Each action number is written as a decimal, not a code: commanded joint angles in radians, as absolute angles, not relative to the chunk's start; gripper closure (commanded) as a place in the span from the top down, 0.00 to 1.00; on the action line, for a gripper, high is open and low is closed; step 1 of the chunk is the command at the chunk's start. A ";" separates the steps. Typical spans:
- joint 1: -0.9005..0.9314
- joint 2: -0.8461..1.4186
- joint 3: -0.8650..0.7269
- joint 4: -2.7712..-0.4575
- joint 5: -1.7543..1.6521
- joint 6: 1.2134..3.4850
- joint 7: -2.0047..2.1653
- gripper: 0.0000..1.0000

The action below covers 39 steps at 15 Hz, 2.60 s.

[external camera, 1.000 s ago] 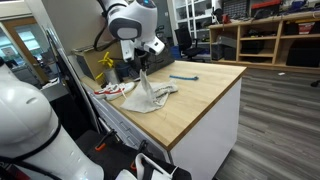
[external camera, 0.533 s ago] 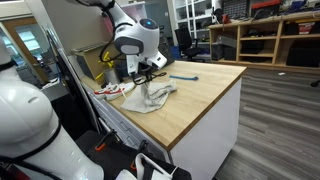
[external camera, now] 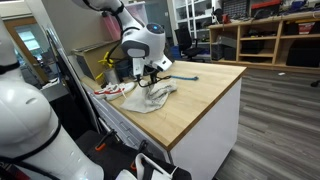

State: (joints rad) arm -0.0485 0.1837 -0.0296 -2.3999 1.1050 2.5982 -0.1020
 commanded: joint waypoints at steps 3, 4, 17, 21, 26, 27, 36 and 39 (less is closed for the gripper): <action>-0.061 0.139 -0.029 -2.441 1.104 2.539 -0.162 0.01; -0.061 0.118 -0.029 -2.459 1.100 2.519 -0.179 0.01; -0.104 -0.250 -0.109 -2.647 0.770 2.124 -0.170 0.01; -0.141 -0.310 -0.160 -2.623 0.660 1.989 -0.167 0.01; -0.171 -0.332 -0.205 -2.603 0.634 1.975 -0.164 0.01; -0.178 -0.331 -0.212 -2.597 0.625 1.970 -0.158 0.01; -0.180 -0.313 -0.220 -2.602 0.629 2.007 -0.181 0.03; -0.180 -0.313 -0.220 -2.602 0.629 2.007 -0.181 0.03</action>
